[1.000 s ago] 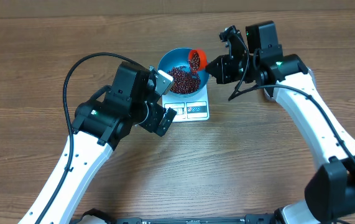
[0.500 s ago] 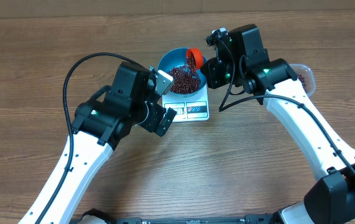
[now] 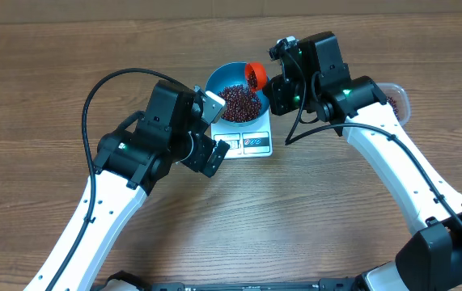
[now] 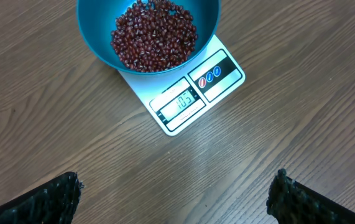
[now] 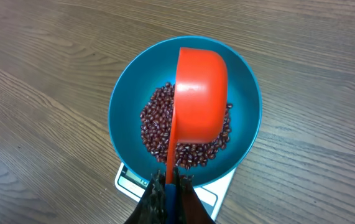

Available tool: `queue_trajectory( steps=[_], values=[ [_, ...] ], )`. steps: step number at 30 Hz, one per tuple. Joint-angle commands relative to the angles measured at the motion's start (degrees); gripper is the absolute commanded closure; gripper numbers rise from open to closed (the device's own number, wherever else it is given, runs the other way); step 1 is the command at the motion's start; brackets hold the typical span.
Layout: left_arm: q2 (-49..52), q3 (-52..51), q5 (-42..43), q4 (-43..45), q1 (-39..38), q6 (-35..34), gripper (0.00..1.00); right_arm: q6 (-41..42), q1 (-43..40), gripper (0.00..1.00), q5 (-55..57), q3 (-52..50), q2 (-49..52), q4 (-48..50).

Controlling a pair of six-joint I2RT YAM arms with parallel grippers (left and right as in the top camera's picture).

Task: Scoop item into bowl and weigh 150g on scale
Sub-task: 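Tilt the scoop with right gripper to pour beans into the bowl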

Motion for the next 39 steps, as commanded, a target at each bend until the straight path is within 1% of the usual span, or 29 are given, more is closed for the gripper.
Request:
queue_trajectory(
  steps=[1, 12, 14, 15, 17, 19, 21, 39],
  values=[
    [-0.5, -0.5, -0.4, 0.1, 0.0, 1.1, 0.00, -0.3, -0.1, 0.96, 0.4, 1.9, -1.7, -0.1],
    [-0.5, -0.5, -0.4, 0.1, 0.0, 1.1, 0.00, -0.3, 0.0, 0.96, 0.4, 1.9, -1.7, -0.1],
    [-0.5, -0.5, -0.4, 0.1, 0.0, 1.1, 0.00, -3.2, 0.4, 0.96, 0.2, 1.9, -1.7, -0.8],
    [-0.5, -0.5, -0.4, 0.1, 0.0, 1.1, 0.00, -6.1, 1.0, 0.96, 0.3, 1.9, -1.7, -1.4],
    [-0.5, -0.5, -0.4, 0.1, 0.0, 1.1, 0.00, -8.9, 2.2, 0.96, 2.9, 1.9, -1.7, -2.0],
    [-0.5, -0.5, -0.4, 0.1, 0.0, 1.1, 0.00, -8.9, 3.3, 0.96, 8.2, 1.9, -1.7, -2.0],
    [-0.5, -0.5, -0.4, 0.1, 0.0, 1.1, 0.00, -8.9, 3.7, 0.96, 10.4, 1.9, -1.7, -2.0],
    [-0.5, -0.5, -0.4, 0.1, 0.0, 1.1, 0.00, -8.8, 3.8, 0.96, 10.4, 1.9, -1.7, -2.6]
  ],
)
